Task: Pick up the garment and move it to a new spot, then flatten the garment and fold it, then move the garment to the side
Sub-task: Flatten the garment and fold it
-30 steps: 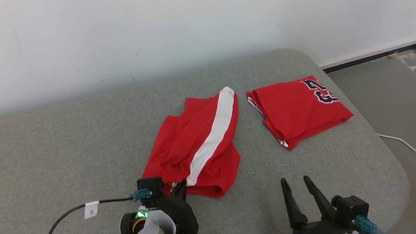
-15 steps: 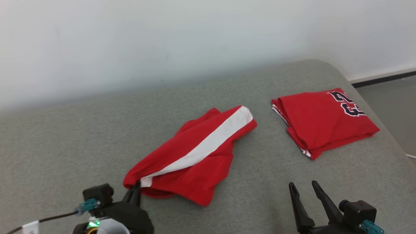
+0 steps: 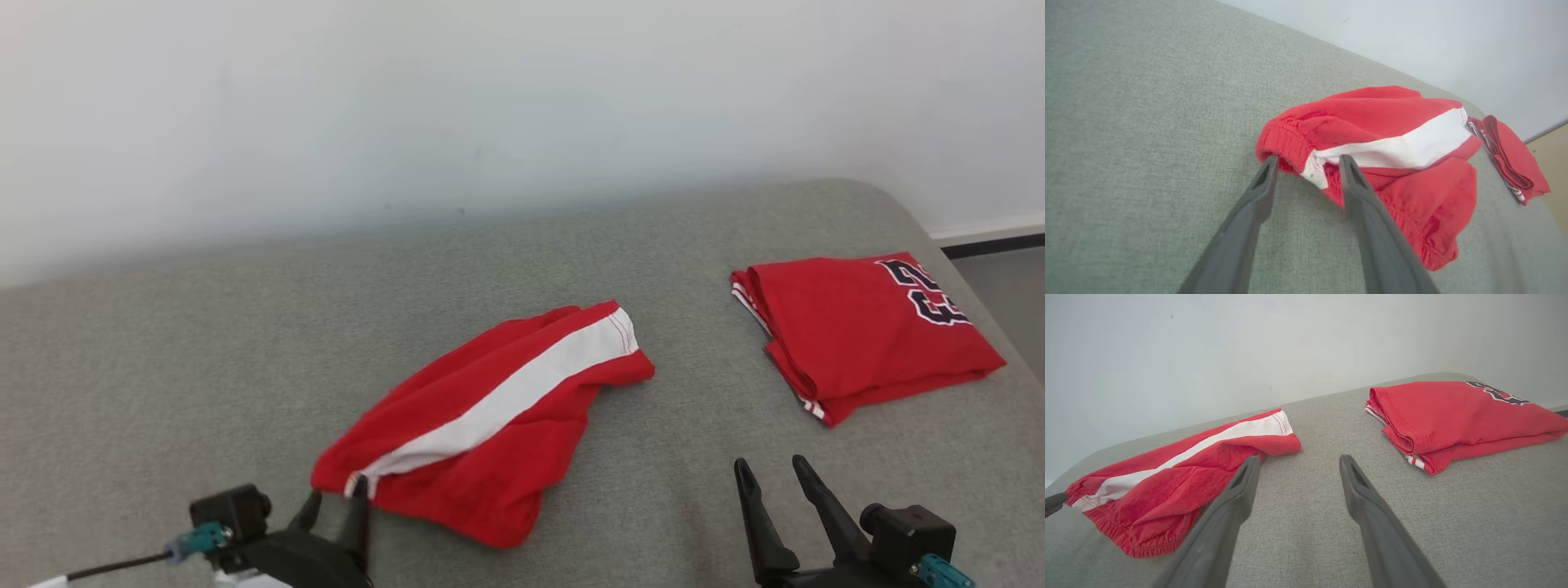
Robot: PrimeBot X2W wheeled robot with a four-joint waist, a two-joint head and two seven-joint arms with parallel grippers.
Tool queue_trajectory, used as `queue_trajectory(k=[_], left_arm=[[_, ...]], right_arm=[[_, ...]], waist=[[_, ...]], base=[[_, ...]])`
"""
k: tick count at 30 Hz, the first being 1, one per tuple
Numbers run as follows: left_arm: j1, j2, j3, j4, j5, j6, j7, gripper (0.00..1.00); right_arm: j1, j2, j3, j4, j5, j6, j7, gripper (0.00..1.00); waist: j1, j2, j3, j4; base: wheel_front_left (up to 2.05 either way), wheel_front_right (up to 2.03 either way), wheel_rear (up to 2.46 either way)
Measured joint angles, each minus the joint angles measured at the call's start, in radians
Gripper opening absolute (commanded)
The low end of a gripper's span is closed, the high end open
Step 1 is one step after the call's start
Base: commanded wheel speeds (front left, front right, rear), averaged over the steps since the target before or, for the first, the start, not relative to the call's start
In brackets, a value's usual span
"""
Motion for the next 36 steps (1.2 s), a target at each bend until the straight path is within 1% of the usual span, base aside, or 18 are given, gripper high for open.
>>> queue_trajectory(k=[6,11,12,14,15,17,18,19,23,24,27,29,30,31,32,34,35,36], left_arm=[[0.026,-0.026,-0.041,-0.005,-0.006,-0.005,0.035,1.00],[0.011,-0.056,-0.047,0.061,-0.014,-0.011,0.045,0.98],[0.002,-0.061,-0.044,0.078,-0.017,-0.011,0.044,0.90],[-0.021,-0.073,-0.036,0.120,-0.020,-0.013,0.037,0.59],[-0.025,-0.078,-0.034,0.129,-0.026,-0.020,0.034,0.51],[-0.030,-0.084,-0.035,0.148,-0.028,-0.022,0.033,0.48],[-0.033,-0.084,-0.035,0.157,-0.030,-0.030,0.033,0.42],[-0.038,-0.083,-0.034,0.165,-0.032,-0.030,0.028,0.39],[-0.044,-0.085,-0.028,0.189,-0.035,-0.039,0.017,0.40],[-0.045,-0.085,-0.028,0.194,-0.035,-0.040,0.017,0.36],[-0.052,-0.086,-0.028,0.203,-0.035,-0.047,0.012,0.09],[-0.055,-0.087,-0.031,0.205,-0.035,-0.048,0.010,0.05],[-0.055,-0.088,-0.033,0.205,-0.035,-0.048,0.010,0.07],[-0.055,-0.089,-0.036,0.205,-0.035,-0.052,0.010,0.13],[-0.055,-0.091,-0.039,0.204,-0.035,-0.054,0.009,0.27],[-0.054,-0.096,-0.047,0.202,-0.034,-0.056,0.010,0.44],[-0.054,-0.099,-0.051,0.202,-0.034,-0.057,0.013,0.48],[-0.054,-0.103,-0.054,0.202,-0.033,-0.057,0.015,0.58]], right_arm=[[0.002,0.000,0.001,-0.006,-0.005,0.000,0.003,1.00],[0.001,0.000,0.018,-0.008,-0.006,0.000,0.011,1.00],[0.000,0.000,0.021,-0.009,-0.006,0.000,0.011,1.00],[-0.003,0.000,0.026,-0.012,-0.007,0.000,0.015,1.00],[-0.003,0.000,0.024,-0.012,-0.008,0.000,0.016,1.00],[-0.003,0.000,0.021,-0.013,-0.010,0.000,0.019,1.00],[-0.003,0.000,0.021,-0.015,-0.011,0.000,0.019,1.00],[-0.003,0.000,0.020,-0.016,-0.011,0.000,0.019,1.00],[-0.002,0.000,0.016,-0.019,-0.011,0.000,0.019,1.00],[-0.002,0.000,0.016,-0.019,-0.011,0.000,0.019,1.00],[-0.002,0.000,0.015,-0.019,-0.011,0.000,0.019,1.00],[-0.002,0.000,0.014,-0.018,-0.011,0.000,0.019,1.00],[-0.002,0.000,0.014,-0.018,-0.011,0.000,0.019,1.00],[-0.002,0.000,0.014,-0.018,-0.011,0.000,0.019,1.00],[-0.002,0.000,0.013,-0.018,-0.011,0.000,0.019,1.00],[-0.002,0.000,0.013,-0.017,-0.011,0.000,0.019,1.00],[-0.002,0.000,0.014,-0.017,-0.010,0.000,0.019,1.00],[-0.002,0.000,0.015,-0.017,-0.010,0.000,0.019,1.00]], waist=[[0.0000,0.0000,-0.001,0.028],[0.0000,0.0000,0.004,0.035],[0.0000,0.0000,0.005,0.034],[0.0000,-0.0001,0.009,0.026],[0.0000,0.0000,0.010,0.022],[0.0000,0.0000,0.013,0.016],[0.0000,0.0000,0.014,0.013],[0.0000,-0.0001,0.016,0.011],[0.0000,0.0000,0.021,0.005],[0.0000,0.0000,0.021,0.005],[0.0000,0.0000,0.021,0.008],[0.0000,-0.0001,0.020,0.011],[0.0000,0.0000,0.019,0.013],[0.0000,0.0000,0.018,0.015],[0.0000,-0.0001,0.017,0.017],[0.0000,-0.0001,0.015,0.020],[0.0000,0.0000,0.014,0.022],[0.0000,0.0000,0.013,0.023]], base=[[0.00,0.00,0.00],[0.00,0.00,0.00],[0.00,0.00,0.00],[0.00,0.00,0.00],[0.00,0.00,0.00],[0.00,0.00,0.00],[0.00,0.00,0.00],[0.00,0.00,0.00],[0.00,0.00,0.00],[0.00,0.00,0.00],[0.00,0.00,0.00],[0.00,0.00,0.00],[0.00,0.00,0.00],[0.00,0.00,0.00],[0.00,0.00,0.00],[0.00,0.00,0.00],[0.00,0.00,0.00],[0.00,0.00,0.00]])
